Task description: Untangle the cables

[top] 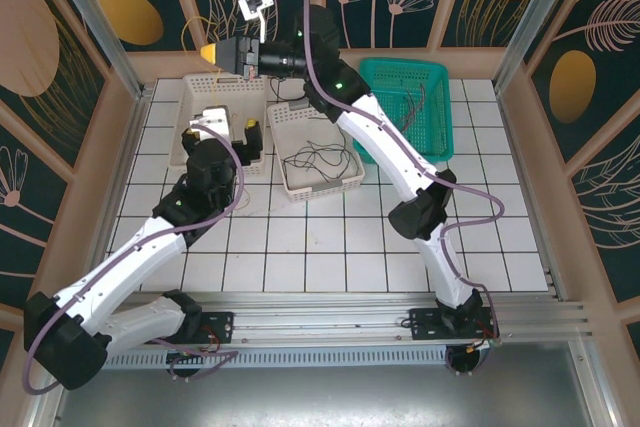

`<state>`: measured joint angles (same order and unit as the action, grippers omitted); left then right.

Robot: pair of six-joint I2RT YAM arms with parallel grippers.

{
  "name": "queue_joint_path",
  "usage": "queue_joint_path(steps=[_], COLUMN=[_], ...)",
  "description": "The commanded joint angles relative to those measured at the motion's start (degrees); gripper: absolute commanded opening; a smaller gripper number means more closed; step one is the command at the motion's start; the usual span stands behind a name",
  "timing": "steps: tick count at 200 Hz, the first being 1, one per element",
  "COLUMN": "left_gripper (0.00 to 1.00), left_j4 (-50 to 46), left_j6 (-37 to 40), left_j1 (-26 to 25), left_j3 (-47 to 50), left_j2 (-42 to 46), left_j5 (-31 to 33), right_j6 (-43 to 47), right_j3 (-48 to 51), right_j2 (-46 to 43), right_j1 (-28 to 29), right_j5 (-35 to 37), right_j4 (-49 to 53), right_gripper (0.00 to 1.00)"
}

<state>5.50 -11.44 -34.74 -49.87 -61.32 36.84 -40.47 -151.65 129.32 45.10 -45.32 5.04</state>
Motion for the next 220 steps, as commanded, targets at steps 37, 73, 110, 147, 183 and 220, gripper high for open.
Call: queue_joint_path(steps=[37, 73, 110, 147, 183, 220], left_gripper=[0.51, 0.0, 0.0, 0.0, 0.0, 0.42], left_j4=[9.0, 8.72, 6.12, 3.22, 1.89, 0.48], left_j6=[5.06, 4.35, -0.09, -2.42, -2.82, -1.66], left_j1=[1.12, 2.14, 2.13, 2.13, 2.18, 2.21], left_j3=[1.29, 1.36, 1.97, 1.42, 1.25, 0.9], left_j2=[-0.93, 1.56, 7.45, 11.77, 12.92, 8.32], left_j5=[-3.96, -6.78, -10.84, -10.94, -11.92, -19.78], right_j6=[-4.84, -3.93, -1.58, -0.53, -1.07, 1.38], right_j3=[0.39, 0.48, 6.1, 18.59, 24.53, 23.84], right_j2=[-2.62, -3.47, -5.45, -9.26, -11.82, -13.64], right_j1=[0.56, 0.69, -1.68, -3.83, -4.08, -2.36], right_j5=[-3.41, -3.18, 3.08, 4.06, 2.43, 0.47], right_j4=[1.71, 3.45, 8.74, 5.29, 1.31, 2.0], right_gripper=[0.0, 0.0, 0.0, 0.0, 0.0, 0.0])
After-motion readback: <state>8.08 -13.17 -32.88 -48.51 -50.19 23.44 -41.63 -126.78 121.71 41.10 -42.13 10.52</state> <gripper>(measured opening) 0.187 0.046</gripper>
